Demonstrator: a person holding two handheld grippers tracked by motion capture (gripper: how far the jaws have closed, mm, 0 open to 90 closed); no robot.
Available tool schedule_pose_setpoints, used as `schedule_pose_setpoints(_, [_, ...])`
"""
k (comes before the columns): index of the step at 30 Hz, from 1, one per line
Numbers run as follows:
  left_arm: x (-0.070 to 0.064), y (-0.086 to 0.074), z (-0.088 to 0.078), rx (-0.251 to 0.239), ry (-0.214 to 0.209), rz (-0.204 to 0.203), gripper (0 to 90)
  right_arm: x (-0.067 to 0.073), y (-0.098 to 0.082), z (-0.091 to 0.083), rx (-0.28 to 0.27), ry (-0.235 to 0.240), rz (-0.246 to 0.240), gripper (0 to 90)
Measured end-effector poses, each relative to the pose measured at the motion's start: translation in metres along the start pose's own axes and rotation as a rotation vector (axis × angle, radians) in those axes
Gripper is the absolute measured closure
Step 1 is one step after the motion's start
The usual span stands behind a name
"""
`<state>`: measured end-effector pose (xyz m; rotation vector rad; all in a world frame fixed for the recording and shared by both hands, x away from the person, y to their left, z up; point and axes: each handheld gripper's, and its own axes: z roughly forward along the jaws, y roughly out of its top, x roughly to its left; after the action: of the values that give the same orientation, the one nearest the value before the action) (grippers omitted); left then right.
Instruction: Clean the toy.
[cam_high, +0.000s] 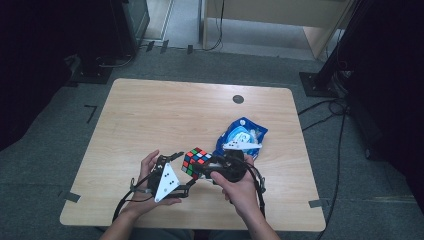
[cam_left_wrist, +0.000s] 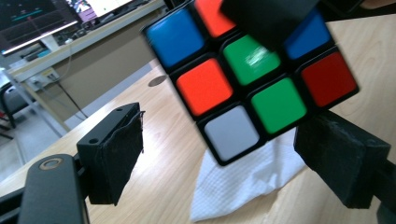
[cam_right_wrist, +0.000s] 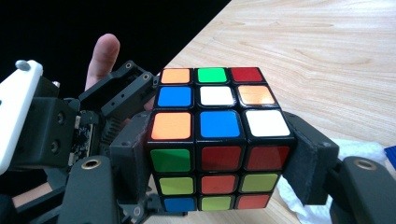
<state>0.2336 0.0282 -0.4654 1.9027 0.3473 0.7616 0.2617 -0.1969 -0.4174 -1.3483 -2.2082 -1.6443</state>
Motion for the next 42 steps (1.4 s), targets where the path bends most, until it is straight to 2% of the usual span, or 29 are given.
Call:
schedule_pose_setpoints(9, [-0.005,0.002,0.003,0.005,-0.023,0.007,10.0,-0.001,-0.002,0.005,0.045,0.003,-0.001,34.6])
schedule_pose_setpoints(15, [-0.009,0.003,0.005,0.009,-0.037,0.024,9.1,0.0,-0.004,0.011,0.088,0.022,-0.009,34.6])
schedule_pose_setpoints(17, [-0.009,0.003,0.005,-0.004,-0.049,0.018,9.3,0.001,-0.004,0.012,0.1,0.03,-0.009,34.6])
schedule_pose_setpoints(19, [-0.011,0.004,0.004,-0.001,-0.053,0.038,11.7,0.001,-0.005,0.014,0.111,0.036,-0.006,34.6])
schedule_pose_setpoints(21, [-0.013,0.004,0.004,-0.002,-0.052,0.05,17.6,0.001,-0.005,0.015,0.11,0.023,-0.01,34.6])
schedule_pose_setpoints(26, [-0.013,0.003,0.003,0.009,-0.075,0.046,21.0,0.0,-0.006,0.016,0.124,0.022,-0.011,34.5])
schedule_pose_setpoints(27, [-0.013,0.003,0.002,-0.006,-0.063,0.044,32.5,0.0,-0.006,0.016,0.121,0.02,-0.013,34.2])
schedule_pose_setpoints(28, [-0.013,0.003,0.002,-0.004,-0.056,0.044,33.8,-0.001,-0.006,0.016,0.124,0.017,-0.008,34.1])
schedule_pose_setpoints(34, [-0.003,0.001,-0.001,-0.007,-0.029,0.0,33.9,-0.002,-0.005,0.014,0.085,0.049,-0.012,34.0])
schedule_pose_setpoints(38, [0.015,-0.006,-0.006,0.012,0.02,-0.038,33.9,-0.004,-0.001,0.003,-0.007,0.062,-0.024,37.0])
schedule_pose_setpoints(42, [0.034,-0.013,-0.014,0.025,0.069,-0.081,33.9,-0.009,-0.001,-0.002,-0.07,0.033,-0.042,39.7])
